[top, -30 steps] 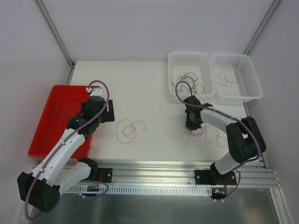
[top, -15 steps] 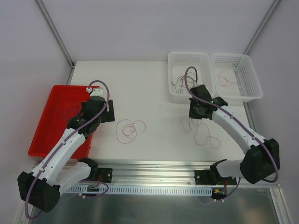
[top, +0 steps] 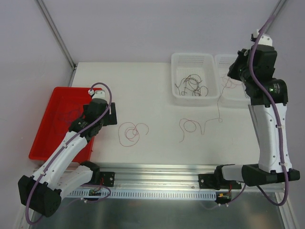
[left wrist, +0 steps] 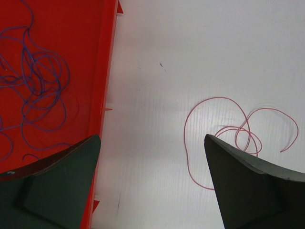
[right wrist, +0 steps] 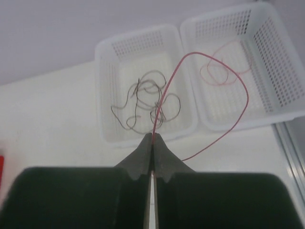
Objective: Untangle the cables
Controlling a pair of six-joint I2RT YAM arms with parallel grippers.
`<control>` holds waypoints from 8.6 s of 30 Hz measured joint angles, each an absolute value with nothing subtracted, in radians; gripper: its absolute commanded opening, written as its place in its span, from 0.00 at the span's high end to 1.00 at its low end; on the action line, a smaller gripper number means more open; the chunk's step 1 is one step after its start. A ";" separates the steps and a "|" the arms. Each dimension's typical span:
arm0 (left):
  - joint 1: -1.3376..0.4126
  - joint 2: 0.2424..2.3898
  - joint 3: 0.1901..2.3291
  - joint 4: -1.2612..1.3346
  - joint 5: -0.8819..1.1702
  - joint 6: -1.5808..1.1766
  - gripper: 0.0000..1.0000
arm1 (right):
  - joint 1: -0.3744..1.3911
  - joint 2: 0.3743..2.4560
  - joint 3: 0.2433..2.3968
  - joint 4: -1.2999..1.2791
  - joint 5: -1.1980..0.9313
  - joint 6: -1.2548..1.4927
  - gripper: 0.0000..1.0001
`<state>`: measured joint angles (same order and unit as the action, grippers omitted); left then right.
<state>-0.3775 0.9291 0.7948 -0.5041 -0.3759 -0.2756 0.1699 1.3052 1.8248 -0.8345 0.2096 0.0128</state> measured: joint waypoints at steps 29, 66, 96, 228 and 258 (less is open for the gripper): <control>-0.377 1.004 0.792 -0.497 -0.342 -0.276 0.08 | -0.182 1.921 1.858 -0.502 0.140 -0.088 0.10; -0.377 0.963 0.792 -0.494 -0.319 -0.276 0.08 | 0.519 1.816 1.199 -0.474 0.290 0.310 0.57; -0.371 0.959 0.792 -0.493 -0.314 -0.276 0.08 | 0.504 1.611 1.295 -0.693 0.626 0.260 0.99; -0.999 1.408 1.173 -0.586 -0.251 -0.638 1.00 | 0.314 0.558 0.472 -0.194 -0.617 0.291 0.03; -1.225 1.464 1.336 -0.589 -0.353 -0.353 1.00 | 0.536 0.739 0.473 -0.029 -0.601 0.197 0.45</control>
